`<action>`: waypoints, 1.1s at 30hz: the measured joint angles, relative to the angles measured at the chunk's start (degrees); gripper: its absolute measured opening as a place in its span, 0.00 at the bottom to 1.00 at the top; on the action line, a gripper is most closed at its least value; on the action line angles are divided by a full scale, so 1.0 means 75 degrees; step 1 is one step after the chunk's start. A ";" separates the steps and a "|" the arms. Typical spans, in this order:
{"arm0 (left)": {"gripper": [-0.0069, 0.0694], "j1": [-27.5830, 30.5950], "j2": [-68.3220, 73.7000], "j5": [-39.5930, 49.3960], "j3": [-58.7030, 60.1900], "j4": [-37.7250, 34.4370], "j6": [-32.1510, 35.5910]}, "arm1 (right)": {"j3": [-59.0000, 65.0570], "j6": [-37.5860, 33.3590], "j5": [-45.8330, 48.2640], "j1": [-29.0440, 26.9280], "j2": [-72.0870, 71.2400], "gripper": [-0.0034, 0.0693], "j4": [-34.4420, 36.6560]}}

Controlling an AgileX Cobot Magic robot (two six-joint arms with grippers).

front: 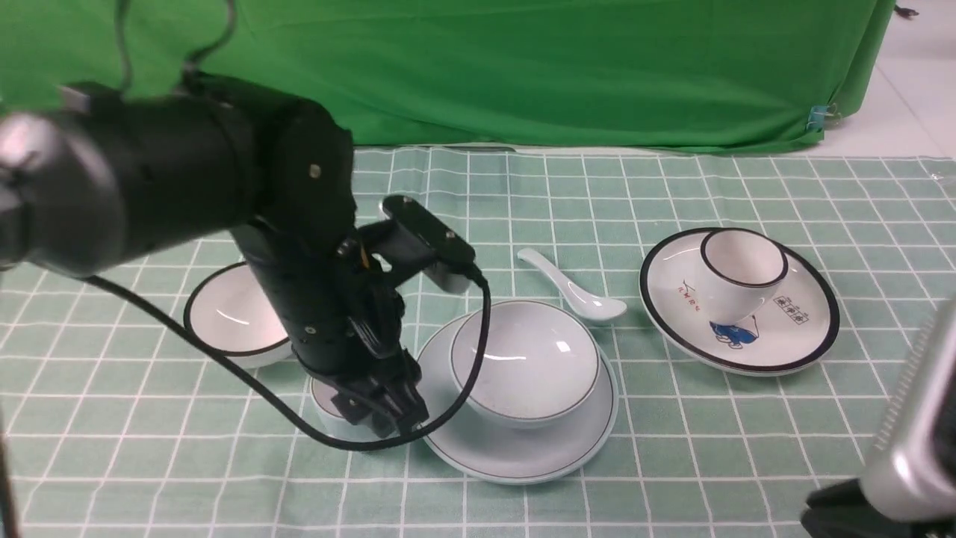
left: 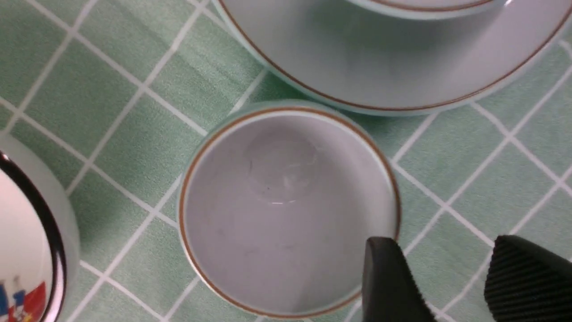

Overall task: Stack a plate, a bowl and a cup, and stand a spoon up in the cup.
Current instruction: Use the left arm to grab a blue teacup, then use the left arm to put the blue teacup into the blue rice bowl in the middle

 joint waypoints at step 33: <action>0.13 -0.1231 0.2512 0.1346 -0.4416 -0.0211 0.0265 | 0.0227 0.0663 -0.0002 0.0015 -0.0641 0.24 -0.0088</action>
